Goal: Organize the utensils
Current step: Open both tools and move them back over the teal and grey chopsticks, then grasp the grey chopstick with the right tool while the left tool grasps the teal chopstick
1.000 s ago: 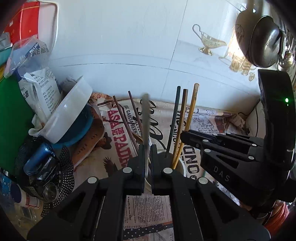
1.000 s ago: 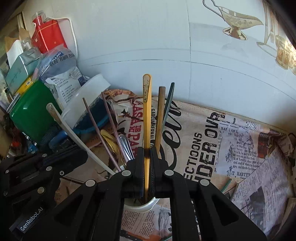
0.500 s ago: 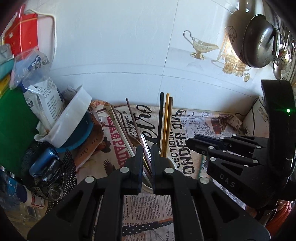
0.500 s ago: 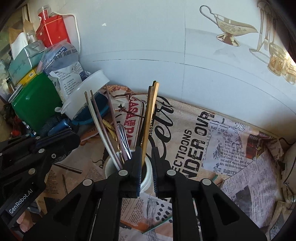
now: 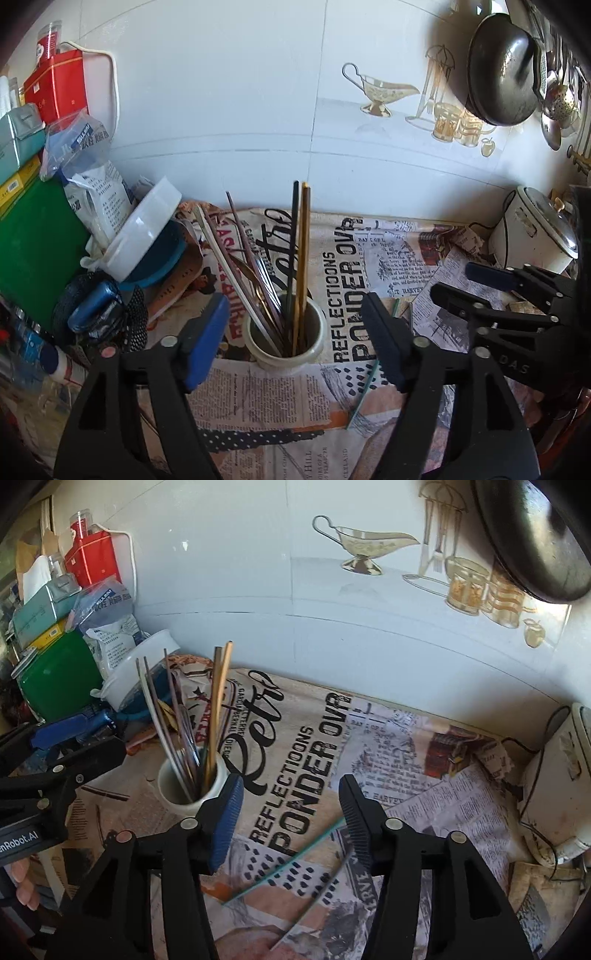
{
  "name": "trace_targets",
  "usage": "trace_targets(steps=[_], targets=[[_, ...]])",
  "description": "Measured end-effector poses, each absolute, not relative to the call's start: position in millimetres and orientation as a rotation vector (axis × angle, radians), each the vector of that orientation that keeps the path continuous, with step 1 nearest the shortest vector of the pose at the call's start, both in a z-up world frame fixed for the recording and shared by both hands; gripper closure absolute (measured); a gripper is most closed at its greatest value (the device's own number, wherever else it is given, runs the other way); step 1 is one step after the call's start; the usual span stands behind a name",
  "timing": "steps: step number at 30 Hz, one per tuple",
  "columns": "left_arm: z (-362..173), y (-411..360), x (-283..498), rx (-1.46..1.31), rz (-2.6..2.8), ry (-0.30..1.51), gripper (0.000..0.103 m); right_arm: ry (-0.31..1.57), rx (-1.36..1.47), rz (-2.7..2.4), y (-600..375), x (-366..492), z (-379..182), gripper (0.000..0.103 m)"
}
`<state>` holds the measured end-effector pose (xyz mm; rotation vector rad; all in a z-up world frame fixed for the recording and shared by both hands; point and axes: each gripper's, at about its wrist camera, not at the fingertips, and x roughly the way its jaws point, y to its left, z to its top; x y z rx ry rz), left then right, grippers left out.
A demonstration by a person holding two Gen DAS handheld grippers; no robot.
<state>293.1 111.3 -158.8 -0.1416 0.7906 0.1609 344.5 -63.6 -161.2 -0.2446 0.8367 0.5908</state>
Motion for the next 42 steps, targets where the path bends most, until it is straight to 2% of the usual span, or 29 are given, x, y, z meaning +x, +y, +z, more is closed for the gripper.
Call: trace_targets(steps=[2,13,21,24,27,32,33,35,39,42], targets=[[-166,104,292,-0.152,0.163,0.802,0.020,0.861,-0.236,0.581,-77,345,-168,0.046],[-249,71,295,-0.155,0.186,0.995,0.020,1.130,-0.203,0.521,-114,362,-264,0.046],[-304,62,296,-0.171,0.198,1.118,0.020,1.228,-0.177,0.512,-109,366,-317,0.047],[-314,58,297,-0.182,0.186,1.152,0.020,1.213,-0.208,0.532,-103,361,-324,0.051],[-318,53,299,-0.192,0.170,1.157,0.021,1.171,-0.258,0.532,-103,355,-324,0.062],[-333,40,317,-0.191,0.112,1.200,0.029,1.179,-0.254,0.533,-126,358,-322,0.094],[-335,38,321,-0.198,0.097,1.210,0.030,1.186,-0.249,0.532,-132,359,-324,0.095],[-342,31,334,-0.206,0.065,1.234,0.041,1.204,-0.231,0.531,-146,361,-324,0.098],[-346,18,357,-0.160,0.049,1.217,0.047,1.225,-0.213,0.518,-173,361,-324,0.100],[-346,12,373,-0.140,0.031,1.197,0.057,1.239,-0.197,0.502,-193,360,-323,0.099]])
